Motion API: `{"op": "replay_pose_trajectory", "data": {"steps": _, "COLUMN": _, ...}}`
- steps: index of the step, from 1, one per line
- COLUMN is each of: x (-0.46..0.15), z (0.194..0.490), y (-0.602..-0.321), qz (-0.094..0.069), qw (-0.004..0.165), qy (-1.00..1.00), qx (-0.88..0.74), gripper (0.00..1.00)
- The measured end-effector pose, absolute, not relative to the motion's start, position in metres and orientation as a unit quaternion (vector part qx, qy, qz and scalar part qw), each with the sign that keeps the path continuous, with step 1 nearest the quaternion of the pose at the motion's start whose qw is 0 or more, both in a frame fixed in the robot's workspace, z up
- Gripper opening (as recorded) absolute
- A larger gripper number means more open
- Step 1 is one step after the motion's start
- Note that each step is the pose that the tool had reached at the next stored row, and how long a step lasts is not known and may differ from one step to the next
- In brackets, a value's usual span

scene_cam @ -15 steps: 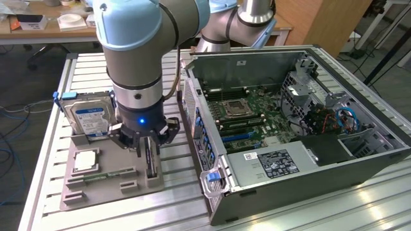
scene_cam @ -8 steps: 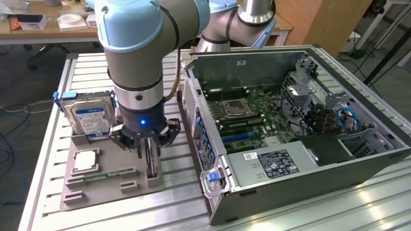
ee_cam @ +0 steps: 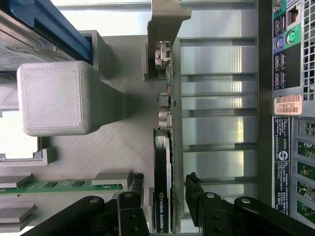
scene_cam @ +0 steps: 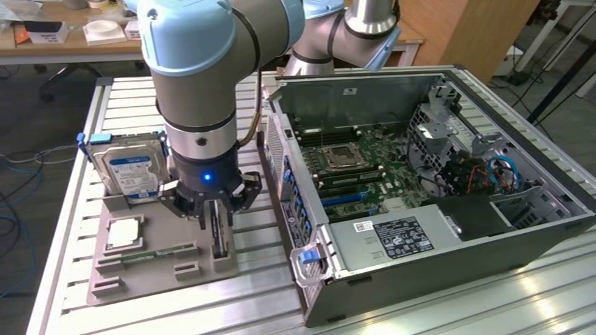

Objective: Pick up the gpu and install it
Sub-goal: 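Pick up the gpu and move the gpu toward the slot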

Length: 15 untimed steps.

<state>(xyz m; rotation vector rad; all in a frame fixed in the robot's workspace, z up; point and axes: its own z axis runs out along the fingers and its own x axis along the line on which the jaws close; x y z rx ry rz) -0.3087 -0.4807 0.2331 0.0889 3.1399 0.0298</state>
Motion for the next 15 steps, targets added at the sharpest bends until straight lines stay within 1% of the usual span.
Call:
{"op": "replay_pose_trajectory", "data": {"steps": 4, "x": -0.3087, "z": 0.2331, "y": -0.4807, "qz": 0.010, "qw": 0.000, "qy": 1.000, "qx": 0.028, "gripper": 0.46}}
{"op": "replay_pose_trajectory", "data": {"steps": 5, "x": -0.3087, "z": 0.2331, "y": -0.4807, "qz": 0.009, "qw": 0.000, "qy": 1.000, "qx": 0.028, "gripper": 0.39}}
{"op": "replay_pose_trajectory", "data": {"steps": 12, "x": -0.3088, "z": 0.2331, "y": -0.4807, "qz": 0.009, "qw": 0.000, "qy": 1.000, "qx": 0.028, "gripper": 0.38}}
{"op": "replay_pose_trajectory", "data": {"steps": 13, "x": -0.3088, "z": 0.2331, "y": -0.4807, "qz": 0.009, "qw": 0.000, "qy": 1.000, "qx": 0.028, "gripper": 0.31}}
{"op": "replay_pose_trajectory", "data": {"steps": 15, "x": -0.3087, "z": 0.2331, "y": -0.4807, "qz": 0.009, "qw": 0.000, "qy": 1.000, "qx": 0.028, "gripper": 0.31}}
